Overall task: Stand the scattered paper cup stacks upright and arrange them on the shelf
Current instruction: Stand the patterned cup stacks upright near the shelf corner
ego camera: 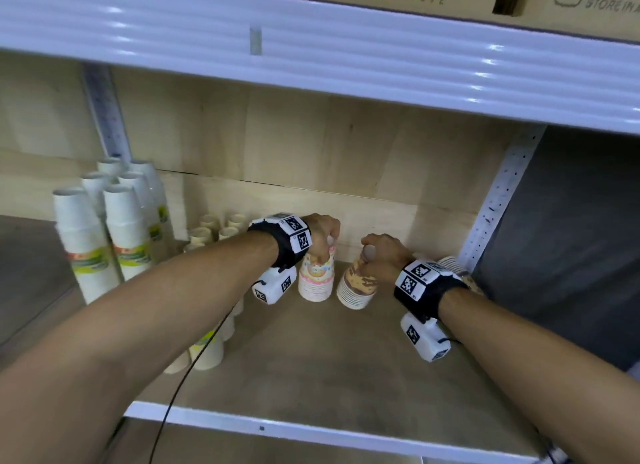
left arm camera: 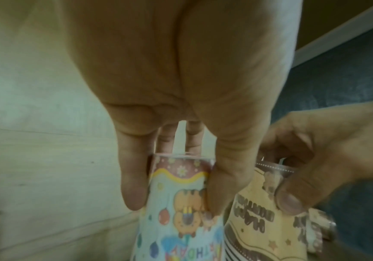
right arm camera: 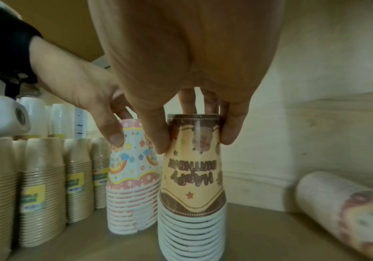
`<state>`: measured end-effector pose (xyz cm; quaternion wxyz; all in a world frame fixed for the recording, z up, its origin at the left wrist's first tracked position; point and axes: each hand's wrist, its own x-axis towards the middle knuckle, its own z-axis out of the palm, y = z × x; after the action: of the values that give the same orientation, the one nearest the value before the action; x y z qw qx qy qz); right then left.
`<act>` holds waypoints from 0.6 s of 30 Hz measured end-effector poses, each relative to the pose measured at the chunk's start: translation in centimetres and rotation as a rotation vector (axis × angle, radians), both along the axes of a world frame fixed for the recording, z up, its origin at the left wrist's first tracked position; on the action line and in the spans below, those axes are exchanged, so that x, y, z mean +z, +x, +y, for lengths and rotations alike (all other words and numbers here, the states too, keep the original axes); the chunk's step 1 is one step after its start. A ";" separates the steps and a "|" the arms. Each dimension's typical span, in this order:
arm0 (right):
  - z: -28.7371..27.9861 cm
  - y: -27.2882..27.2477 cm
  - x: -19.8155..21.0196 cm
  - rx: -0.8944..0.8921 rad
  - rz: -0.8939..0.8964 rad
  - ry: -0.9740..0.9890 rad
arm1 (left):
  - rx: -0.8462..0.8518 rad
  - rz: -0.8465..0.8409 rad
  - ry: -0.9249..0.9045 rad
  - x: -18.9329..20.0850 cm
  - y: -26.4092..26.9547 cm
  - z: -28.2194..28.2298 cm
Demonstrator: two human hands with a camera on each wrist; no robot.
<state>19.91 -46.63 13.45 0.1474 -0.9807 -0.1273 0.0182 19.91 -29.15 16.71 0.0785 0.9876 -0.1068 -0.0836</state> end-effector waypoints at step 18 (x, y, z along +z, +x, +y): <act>7.9 1.6 -3.3 0.188 -0.024 0.113 | 0.144 -0.002 0.057 -3.6 0.2 5.7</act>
<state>21.53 -38.73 10.17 0.1986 -0.9547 -0.2214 0.0127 20.13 -23.41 13.06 0.0561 0.9947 -0.0329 -0.0799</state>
